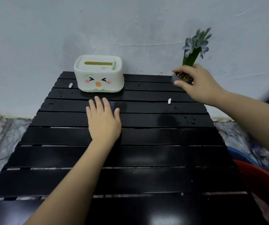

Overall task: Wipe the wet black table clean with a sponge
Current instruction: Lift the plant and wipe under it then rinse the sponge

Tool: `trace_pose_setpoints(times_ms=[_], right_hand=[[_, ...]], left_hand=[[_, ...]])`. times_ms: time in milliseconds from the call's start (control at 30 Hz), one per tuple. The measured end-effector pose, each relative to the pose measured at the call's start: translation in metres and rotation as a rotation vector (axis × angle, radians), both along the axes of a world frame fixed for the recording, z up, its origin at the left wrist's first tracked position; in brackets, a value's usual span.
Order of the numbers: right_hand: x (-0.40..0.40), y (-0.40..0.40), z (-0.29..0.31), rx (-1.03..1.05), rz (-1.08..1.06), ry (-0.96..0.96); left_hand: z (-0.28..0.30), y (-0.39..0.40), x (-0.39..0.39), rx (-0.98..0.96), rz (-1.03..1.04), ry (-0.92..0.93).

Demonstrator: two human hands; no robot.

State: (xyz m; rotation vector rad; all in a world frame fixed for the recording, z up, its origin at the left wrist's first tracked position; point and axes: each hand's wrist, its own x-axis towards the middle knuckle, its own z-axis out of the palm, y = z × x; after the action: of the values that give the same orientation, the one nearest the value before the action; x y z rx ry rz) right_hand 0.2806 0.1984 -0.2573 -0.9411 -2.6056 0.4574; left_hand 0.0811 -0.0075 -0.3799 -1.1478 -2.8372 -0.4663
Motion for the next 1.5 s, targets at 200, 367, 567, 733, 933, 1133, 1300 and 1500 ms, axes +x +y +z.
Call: trace_pose_setpoints(times_ms=[200,367,567,733,933,1133,1300,1500], right_hand=[[-0.001,0.011,-0.014,-0.038,-0.022,0.029],[-0.01,0.018,-0.01,-0.027,-0.043,0.091],[-0.003,0.039,-0.003,-0.02,-0.077,0.147],[0.005,0.051,-0.017,-0.025,-0.06,0.135],[0.004,0.057,-0.028,-0.049,-0.061,0.156],[0.005,0.061,-0.022,-0.043,-0.05,0.176],[0.009,0.071,-0.014,-0.018,-0.081,0.176],[0.008,0.088,-0.007,-0.003,-0.057,0.127]], left_hand=[[0.011,0.047,0.045,0.108,-0.397,-0.029],[0.022,0.07,0.05,0.392,-0.767,-0.459],[0.014,0.134,-0.004,0.227,-0.532,-0.25],[-0.004,0.168,-0.006,0.084,-0.406,-0.087],[0.004,0.155,-0.002,0.242,-0.698,-0.219],[0.011,0.111,0.013,0.279,-1.01,-0.509],[0.013,0.153,-0.002,0.485,-0.506,-0.247],[0.006,0.207,0.028,0.171,-0.51,-0.104]])
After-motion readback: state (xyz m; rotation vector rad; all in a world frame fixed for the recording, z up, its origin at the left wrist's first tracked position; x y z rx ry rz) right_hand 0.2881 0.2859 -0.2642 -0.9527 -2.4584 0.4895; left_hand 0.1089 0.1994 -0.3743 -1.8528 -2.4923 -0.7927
